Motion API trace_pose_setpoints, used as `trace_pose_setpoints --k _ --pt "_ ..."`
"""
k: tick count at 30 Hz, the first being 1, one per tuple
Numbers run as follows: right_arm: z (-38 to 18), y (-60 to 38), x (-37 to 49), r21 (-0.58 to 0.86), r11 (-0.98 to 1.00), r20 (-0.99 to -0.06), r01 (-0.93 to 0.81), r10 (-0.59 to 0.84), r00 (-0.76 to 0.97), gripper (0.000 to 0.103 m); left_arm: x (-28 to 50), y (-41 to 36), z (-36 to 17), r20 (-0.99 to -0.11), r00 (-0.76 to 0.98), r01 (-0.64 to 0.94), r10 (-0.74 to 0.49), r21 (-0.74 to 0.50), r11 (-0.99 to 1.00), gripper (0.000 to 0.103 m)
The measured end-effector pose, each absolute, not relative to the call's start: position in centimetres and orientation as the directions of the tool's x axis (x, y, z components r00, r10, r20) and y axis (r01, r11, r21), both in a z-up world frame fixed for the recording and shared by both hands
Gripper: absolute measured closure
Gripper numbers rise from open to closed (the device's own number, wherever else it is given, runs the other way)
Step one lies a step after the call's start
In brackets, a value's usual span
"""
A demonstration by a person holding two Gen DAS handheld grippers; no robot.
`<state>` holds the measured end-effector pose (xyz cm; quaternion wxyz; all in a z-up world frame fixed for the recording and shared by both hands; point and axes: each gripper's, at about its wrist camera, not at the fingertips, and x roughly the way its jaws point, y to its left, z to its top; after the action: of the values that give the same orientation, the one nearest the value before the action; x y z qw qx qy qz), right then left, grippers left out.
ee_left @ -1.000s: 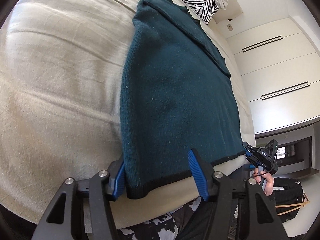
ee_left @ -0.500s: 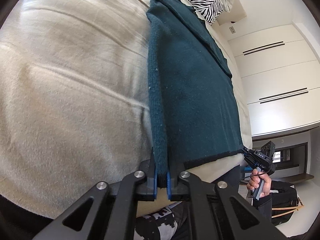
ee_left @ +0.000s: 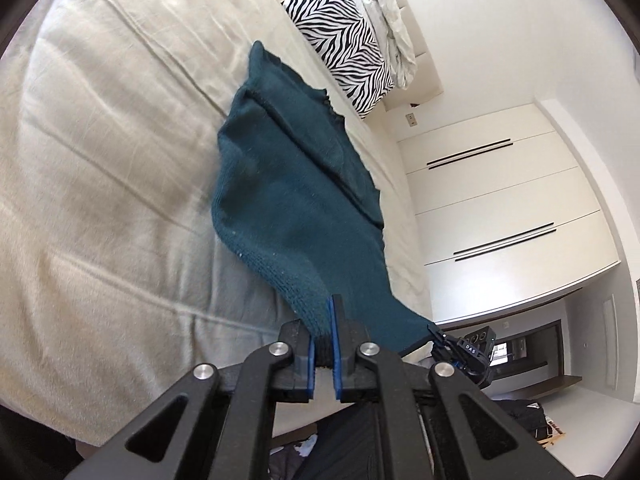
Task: Fold small clothes
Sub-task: 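Lift the hem with both tools and fold it toward the collar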
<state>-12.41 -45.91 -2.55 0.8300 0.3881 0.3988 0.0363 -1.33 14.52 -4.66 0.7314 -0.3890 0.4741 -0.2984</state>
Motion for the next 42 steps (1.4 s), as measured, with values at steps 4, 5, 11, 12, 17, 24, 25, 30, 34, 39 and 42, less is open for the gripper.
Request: trace_pose_setpoints --k 4,5,11,12,17,24,25,30,34,39,42 --pt "-1.5 -46.0 -9.6 0.691 0.685 -0.607 0.231 0.376 0.700 0.097 0.7 14.7 -3.5 -0.410 0.412 0.058 -0.814 -0.880 0.472 0.096" --pt "-1.2 -46.1 -8.8 0.693 0.684 -0.601 0.227 0.375 0.706 0.097 1.4 14.5 -3.2 -0.401 0.419 0.055 -0.815 -0.884 0.464 0.096" --pt "0.7 -47.2 -3.0 0.696 0.684 -0.577 0.218 0.352 0.737 0.096 5.5 14.8 -2.5 -0.370 0.459 0.034 -0.807 -0.901 0.432 0.096" --pt "0.9 -47.6 -2.0 0.694 0.685 -0.576 0.222 0.343 0.742 0.096 6.3 14.8 -2.4 -0.365 0.466 0.028 -0.806 -0.904 0.426 0.096" --pt "1.6 -50.2 2.8 0.691 0.674 -0.565 0.261 0.279 0.776 0.096 10.8 14.3 -2.0 -0.363 0.492 0.024 -0.791 -0.903 0.429 0.096" --pt "1.6 -52.6 10.3 0.650 0.700 -0.583 0.295 0.211 0.784 0.097 18.3 13.0 -1.3 -0.361 0.512 0.033 -0.780 -0.898 0.438 0.096" --pt "1.4 -52.7 11.4 0.641 0.706 -0.591 0.302 0.203 0.781 0.097 19.2 12.7 -1.3 -0.369 0.510 0.037 -0.777 -0.893 0.448 0.096" --pt "-0.9 -53.3 17.6 0.610 0.716 -0.625 0.340 0.171 0.761 0.097 24.5 11.5 -2.5 -0.412 0.513 0.007 -0.753 -0.875 0.483 0.096" --pt "-3.0 -53.9 22.0 0.599 0.708 -0.648 0.373 0.156 0.745 0.097 28.3 11.3 -3.6 -0.438 0.523 -0.014 -0.731 -0.862 0.506 0.096" --pt "-5.4 -54.6 26.7 0.580 0.710 -0.676 0.399 0.147 0.722 0.096 31.9 10.7 -6.1 -0.497 0.516 -0.057 -0.698 -0.833 0.550 0.095" --pt "-7.4 -54.5 29.0 0.527 0.733 -0.732 0.430 0.135 0.667 0.095 33.1 10.3 -7.8 -0.546 0.512 -0.087 -0.664 -0.802 0.592 0.070"
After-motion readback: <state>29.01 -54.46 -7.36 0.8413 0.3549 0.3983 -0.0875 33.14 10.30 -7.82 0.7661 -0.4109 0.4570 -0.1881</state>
